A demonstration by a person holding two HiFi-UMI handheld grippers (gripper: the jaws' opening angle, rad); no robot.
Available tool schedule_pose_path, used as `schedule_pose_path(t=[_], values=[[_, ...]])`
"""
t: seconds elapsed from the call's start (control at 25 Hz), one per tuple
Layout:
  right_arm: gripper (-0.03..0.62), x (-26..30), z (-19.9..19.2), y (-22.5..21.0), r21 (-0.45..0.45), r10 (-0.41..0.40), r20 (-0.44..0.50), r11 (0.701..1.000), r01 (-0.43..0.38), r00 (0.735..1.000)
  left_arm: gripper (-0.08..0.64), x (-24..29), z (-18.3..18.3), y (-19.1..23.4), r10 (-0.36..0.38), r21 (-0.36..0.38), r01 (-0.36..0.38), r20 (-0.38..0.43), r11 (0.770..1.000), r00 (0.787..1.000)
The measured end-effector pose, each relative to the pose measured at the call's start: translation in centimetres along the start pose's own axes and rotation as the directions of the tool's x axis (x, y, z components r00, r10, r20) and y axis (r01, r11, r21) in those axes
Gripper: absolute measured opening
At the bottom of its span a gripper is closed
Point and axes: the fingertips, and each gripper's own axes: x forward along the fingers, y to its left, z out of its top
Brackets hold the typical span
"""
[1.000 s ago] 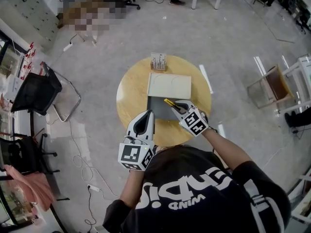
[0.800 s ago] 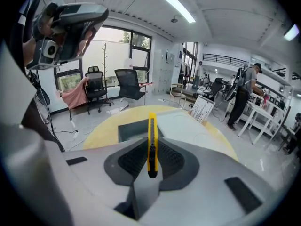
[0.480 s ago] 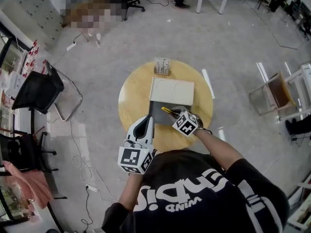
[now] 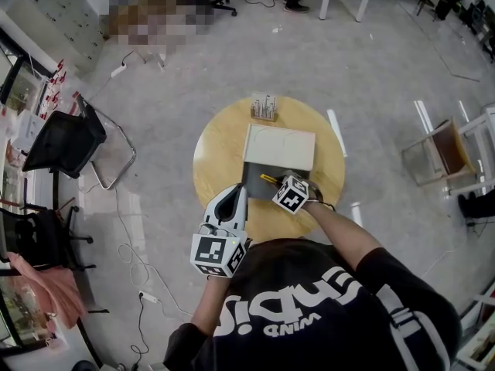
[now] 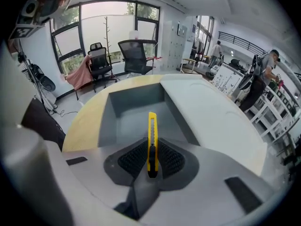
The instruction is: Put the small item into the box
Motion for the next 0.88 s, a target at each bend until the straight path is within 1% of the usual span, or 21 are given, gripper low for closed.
schedule_pose_path(t=[0.12, 0.4, 0.68, 0.88], values=[[0.057, 0.8, 0.0, 0.3, -0.011, 0.011, -0.039, 1.0, -0.012, 0.999, 0.009, -0.1, 0.0, 0.5, 0.004, -0.005, -0.004, -0.002, 1.0, 1.0], [0.057, 1.4, -0.9, 0.1, -0.021, 0.021, -0.081, 1.0, -0.023, 0.997, 0.009, 0.4, -0.3, 0.1, 0.013, -0.01, -0.013, -0.007, 1.0, 1.0], [0.058, 1.8, -0.4, -0.1, -0.012, 0.034, -0.095, 0.999, -0.035, 0.995, 0.009, 0.6, -0.1, 0.9, 0.02, -0.018, -0.02, -0.006, 1.0, 1.0], [0.058, 1.9, -0.4, -0.2, -0.01, 0.032, -0.103, 0.999, -0.033, 0.994, 0.009, 0.8, -0.2, 0.8, 0.007, -0.023, -0.007, -0.007, 1.0, 1.0]])
